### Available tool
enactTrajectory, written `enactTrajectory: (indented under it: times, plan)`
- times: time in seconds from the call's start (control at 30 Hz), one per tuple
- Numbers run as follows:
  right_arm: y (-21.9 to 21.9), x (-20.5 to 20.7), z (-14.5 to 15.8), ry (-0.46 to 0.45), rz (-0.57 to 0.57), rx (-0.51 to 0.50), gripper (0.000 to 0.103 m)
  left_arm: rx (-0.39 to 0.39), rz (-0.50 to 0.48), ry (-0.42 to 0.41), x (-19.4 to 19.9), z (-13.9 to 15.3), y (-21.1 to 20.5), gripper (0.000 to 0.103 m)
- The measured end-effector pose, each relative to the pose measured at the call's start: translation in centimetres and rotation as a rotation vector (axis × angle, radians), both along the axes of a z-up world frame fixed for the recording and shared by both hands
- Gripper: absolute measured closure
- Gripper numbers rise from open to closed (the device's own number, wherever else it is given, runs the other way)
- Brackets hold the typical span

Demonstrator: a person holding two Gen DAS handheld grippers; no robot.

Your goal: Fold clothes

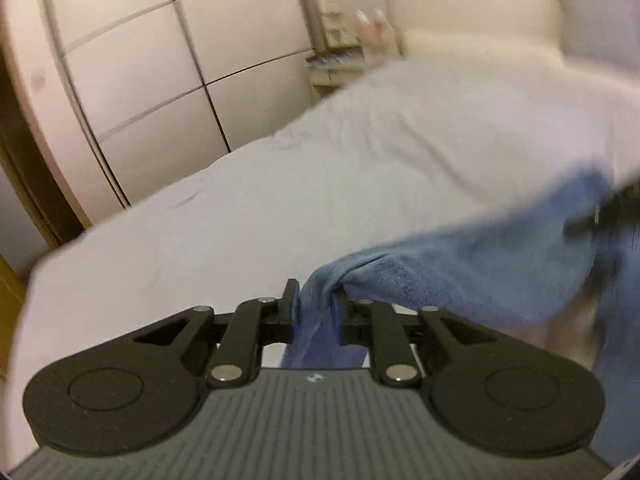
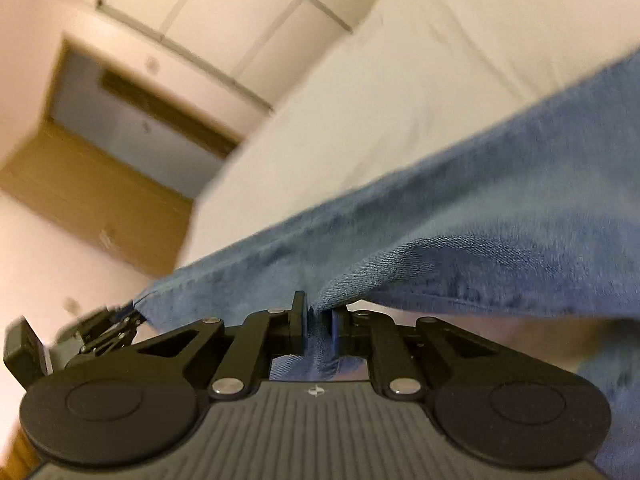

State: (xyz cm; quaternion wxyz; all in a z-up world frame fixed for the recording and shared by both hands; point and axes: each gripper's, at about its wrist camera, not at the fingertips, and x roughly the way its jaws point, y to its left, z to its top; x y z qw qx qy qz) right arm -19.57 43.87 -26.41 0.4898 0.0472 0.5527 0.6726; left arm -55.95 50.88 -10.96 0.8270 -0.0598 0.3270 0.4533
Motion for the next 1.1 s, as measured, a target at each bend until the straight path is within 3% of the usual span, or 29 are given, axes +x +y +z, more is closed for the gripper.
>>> enactTrajectory:
  times: [0.03,0.07,0.1,0.13,0.17,0.2,0.23,0.3,0.37,0.5,0.57,0.67,0.8,0.87,0.9,0.93,0.97,1.0,1.1]
  plan:
    - [0.7,1.0,0.6,0.039,-0.040,0.006,0.073,-0.030,0.029,-0.048,0.4,1.2,2.1,0.056]
    - [1.5,1.9,1.1,0.072,-0.076,0.008,0.066,-0.052,0.080,-0.062,1.1,0.7,4.8,0.047]
    - [2.7,2.3,1.1,0.075,-0.102,-0.006,0.040,-0.088,0.100,-0.052,1.7,-0.4,7.2,0.042]
    - [3.8,2.7,1.1,0.078,-0.128,-0.020,0.028,-0.148,0.141,-0.035,2.1,-2.2,9.5,0.043]
    - [4.8,2.9,1.2,0.078,-0.147,-0.037,0.028,-0.229,0.232,-0.021,2.1,-4.3,11.8,0.046]
    - [5.6,2.7,1.0,0.065,-0.140,-0.064,0.028,-0.324,0.307,-0.037,1.4,-6.1,13.2,0.059]
    - [6.2,2.4,1.0,0.057,-0.130,-0.085,0.028,-0.417,0.375,-0.097,0.2,-7.6,13.7,0.063]
    - [5.2,2.0,0.9,0.039,-0.080,-0.077,0.026,-0.547,0.445,-0.269,-3.4,-9.7,12.5,0.060]
    - [3.6,1.8,0.5,-0.006,-0.036,-0.080,0.022,-0.616,0.531,-0.334,-6.0,-11.6,9.8,0.052]
    - [-0.6,1.9,-3.7,-0.075,-0.026,-0.250,0.022,-0.760,0.706,-0.479,-10.6,-15.6,3.3,0.051]
    - [-2.6,1.8,-6.3,-0.045,-0.048,-0.346,0.021,-0.835,0.774,-0.576,-12.2,-17.4,-0.1,0.050]
    - [-4.5,0.9,-8.4,-0.020,-0.058,-0.431,0.023,-0.861,0.842,-0.651,-10.8,-20.0,-1.7,0.036]
    - [-5.3,-0.3,-9.6,-0.055,-0.043,-0.483,0.023,-0.862,0.921,-0.736,-9.9,-23.1,-0.8,0.035]
    - [-5.2,-0.3,-9.6,-0.074,-0.027,-0.486,0.023,-0.856,0.931,-0.691,-8.7,-24.5,0.9,0.039]
    - [-4.7,-0.2,-9.5,-0.081,-0.023,-0.485,0.023,-0.864,0.938,-0.649,-8.0,-25.3,1.9,0.056]
    - [-4.5,-0.3,-9.5,-0.087,-0.022,-0.485,0.023,-0.869,0.927,-0.603,-7.3,-25.4,2.9,0.085]
    - [-4.3,-0.3,-9.4,-0.091,-0.024,-0.487,0.023,-0.862,0.885,-0.551,-6.6,-24.8,3.9,0.098]
    - [-4.3,-0.5,-9.5,-0.095,-0.027,-0.487,0.023,-0.857,0.841,-0.531,-6.4,-24.0,4.5,0.099]
    - [-4.2,-0.6,-9.3,-0.105,-0.034,-0.485,0.023,-0.694,0.688,-0.466,-7.0,-17.7,5.7,0.099]
